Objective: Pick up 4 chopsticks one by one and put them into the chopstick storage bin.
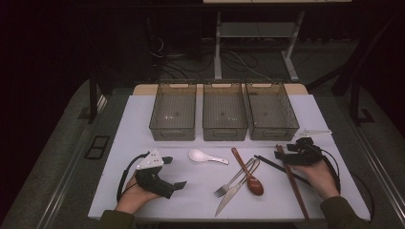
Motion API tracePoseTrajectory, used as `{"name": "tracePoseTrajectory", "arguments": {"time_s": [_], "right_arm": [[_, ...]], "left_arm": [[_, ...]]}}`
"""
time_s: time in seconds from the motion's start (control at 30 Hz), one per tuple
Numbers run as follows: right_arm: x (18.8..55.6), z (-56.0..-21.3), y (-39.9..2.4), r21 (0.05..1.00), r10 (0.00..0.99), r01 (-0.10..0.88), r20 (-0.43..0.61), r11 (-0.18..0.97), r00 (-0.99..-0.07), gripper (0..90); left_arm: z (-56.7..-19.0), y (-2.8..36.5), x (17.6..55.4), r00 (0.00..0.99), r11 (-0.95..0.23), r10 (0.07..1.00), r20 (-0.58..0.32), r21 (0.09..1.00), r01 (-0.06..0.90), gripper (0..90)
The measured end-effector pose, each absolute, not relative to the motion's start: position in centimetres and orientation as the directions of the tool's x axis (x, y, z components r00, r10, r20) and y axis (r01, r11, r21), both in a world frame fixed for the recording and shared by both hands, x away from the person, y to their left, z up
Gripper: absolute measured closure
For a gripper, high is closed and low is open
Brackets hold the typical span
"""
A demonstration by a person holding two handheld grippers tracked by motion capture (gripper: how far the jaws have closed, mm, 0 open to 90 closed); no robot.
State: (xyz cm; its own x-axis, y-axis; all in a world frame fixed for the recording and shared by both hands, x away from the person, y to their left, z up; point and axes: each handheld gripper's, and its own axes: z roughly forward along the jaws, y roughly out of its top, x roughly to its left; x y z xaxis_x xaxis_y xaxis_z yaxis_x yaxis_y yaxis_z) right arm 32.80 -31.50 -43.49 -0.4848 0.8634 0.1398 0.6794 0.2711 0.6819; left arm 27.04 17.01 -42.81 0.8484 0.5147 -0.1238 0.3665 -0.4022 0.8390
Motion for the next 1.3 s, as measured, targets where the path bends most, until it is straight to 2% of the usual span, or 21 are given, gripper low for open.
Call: {"name": "tracePoseTrajectory", "arguments": {"time_s": [0.2, 0.8, 1.3], "right_arm": [[32.78, -43.7, -31.43, 0.658, 0.872, 0.701, 0.138, 0.275, -0.47, 42.8], [32.97, -44.34, -31.29, 0.62, 0.876, 0.729, 0.135, 0.29, -0.464, 56.8], [33.02, -44.32, -31.38, 0.614, 0.882, 0.738, 0.14, 0.28, -0.451, 62.9]], "left_arm": [[-42.85, 17.05, 27.09, 0.848, -0.398, 0.515, -0.127, 0.84, 0.367, 0.0], [-42.82, 17.02, 27.06, 0.851, -0.4, 0.508, -0.134, 0.838, 0.37, 0.0], [-42.83, 17.0, 27.06, 0.851, -0.399, 0.506, -0.137, 0.838, 0.373, 0.0]]}}
